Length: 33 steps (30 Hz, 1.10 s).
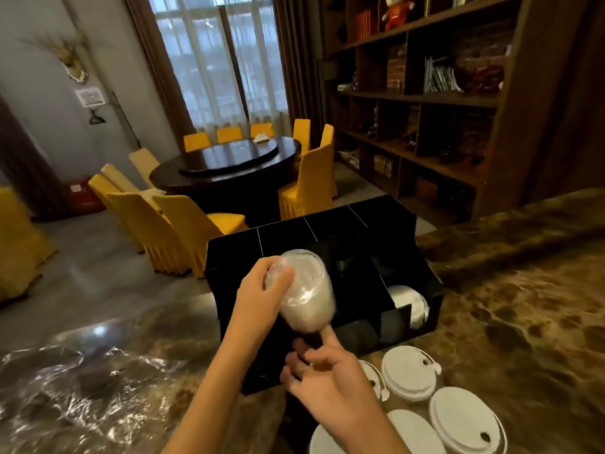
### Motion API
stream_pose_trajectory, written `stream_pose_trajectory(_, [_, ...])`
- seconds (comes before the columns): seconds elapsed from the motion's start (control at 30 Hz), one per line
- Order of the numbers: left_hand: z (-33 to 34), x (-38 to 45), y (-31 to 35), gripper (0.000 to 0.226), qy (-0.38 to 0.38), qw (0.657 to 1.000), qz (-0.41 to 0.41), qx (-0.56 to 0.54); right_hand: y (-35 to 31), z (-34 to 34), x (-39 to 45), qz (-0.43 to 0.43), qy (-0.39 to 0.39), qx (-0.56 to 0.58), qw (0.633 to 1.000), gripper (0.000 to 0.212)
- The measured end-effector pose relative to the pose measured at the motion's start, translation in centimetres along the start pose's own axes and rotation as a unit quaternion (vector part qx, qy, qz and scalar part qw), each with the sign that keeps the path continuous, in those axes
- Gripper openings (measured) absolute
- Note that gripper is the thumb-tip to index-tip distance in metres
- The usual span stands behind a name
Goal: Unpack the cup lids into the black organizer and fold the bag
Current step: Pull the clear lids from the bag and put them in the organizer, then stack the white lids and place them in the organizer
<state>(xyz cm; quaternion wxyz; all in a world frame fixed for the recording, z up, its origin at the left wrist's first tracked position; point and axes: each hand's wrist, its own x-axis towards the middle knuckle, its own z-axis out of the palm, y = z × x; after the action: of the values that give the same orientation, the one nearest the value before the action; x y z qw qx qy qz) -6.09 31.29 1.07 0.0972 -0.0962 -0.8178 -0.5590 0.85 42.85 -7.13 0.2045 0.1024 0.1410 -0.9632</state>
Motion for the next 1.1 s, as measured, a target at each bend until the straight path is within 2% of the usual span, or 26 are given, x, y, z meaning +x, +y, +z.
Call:
stream_pose_trajectory(0.1, [0.8, 1.4, -1.0, 0.013, 0.036, 0.996, -0.031, 0.078, -0.4, -0.8, 0.8, 0.049, -0.011, 0.034, 0.998, 0.088])
stream_pose_trajectory(0.2, [1.5, 1.5, -2.3, 0.029, 0.080, 0.986, -0.059, 0.136, -0.6, -1.6, 1.7, 0.066, -0.002, 0.076, 0.995, 0.082])
stream_pose_trajectory(0.27, [2.1, 1.5, -2.7, 0.033, 0.105, 0.976, -0.053, 0.185, -0.4, -1.9, 2.5, 0.071, 0.019, 0.106, 0.992, 0.065])
stream_pose_trajectory(0.37, [3.7, 1.4, -3.3, 0.045, 0.116, 0.920, -0.080, 0.366, 0.1, -2.2, 3.2, 0.086, 0.050, 0.141, 0.985, 0.023])
stream_pose_trajectory(0.43, [4.6, 1.1, -3.7, 0.048, 0.105, 0.887, -0.100, 0.437, 0.6, -2.6, 3.3, 0.092, 0.068, 0.150, 0.982, 0.014])
stream_pose_trajectory(0.5, [5.3, 0.6, -4.5, 0.045, 0.098, 0.859, -0.088, 0.496, 0.8, -3.1, 2.9, 0.090, 0.090, 0.138, 0.982, 0.019])
stream_pose_trajectory(0.6, [5.2, 0.7, -5.1, 0.036, 0.102, 0.844, -0.066, 0.522, 0.8, -3.3, 1.9, 0.076, 0.101, 0.128, 0.984, 0.018])
stream_pose_trajectory(0.73, [5.4, 0.6, -5.2, 0.036, 0.092, 0.829, -0.054, 0.549, 0.9, -4.6, -0.8, 0.079, 0.114, 0.092, 0.986, 0.052])
stream_pose_trajectory(0.83, [5.4, -0.2, -4.5, 0.038, 0.090, 0.815, -0.031, 0.571, 0.1, -5.5, -4.0, 0.067, 0.090, 0.033, 0.993, 0.055])
stream_pose_trajectory(0.93, [4.6, -0.8, -3.5, 0.037, 0.119, 0.823, 0.010, 0.556, -2.1, -6.5, -7.4, 0.008, 0.086, -0.006, 0.996, 0.045])
stream_pose_trajectory(1.03, [3.4, -3.1, -3.2, 0.024, 0.186, 0.871, 0.154, 0.428, -4.9, -7.9, -11.2, -0.081, 0.103, -0.061, 0.990, 0.041])
stream_pose_trajectory(1.07, [3.2, -4.5, -3.5, 0.018, 0.171, 0.889, 0.200, 0.374, -5.8, -8.5, -12.5, -0.112, 0.117, -0.084, 0.983, 0.040])
stream_pose_trajectory(1.1, [3.2, -6.4, -4.1, 0.013, 0.119, 0.912, 0.221, 0.324, -6.5, -9.2, -13.9, -0.144, 0.138, -0.106, 0.974, 0.039])
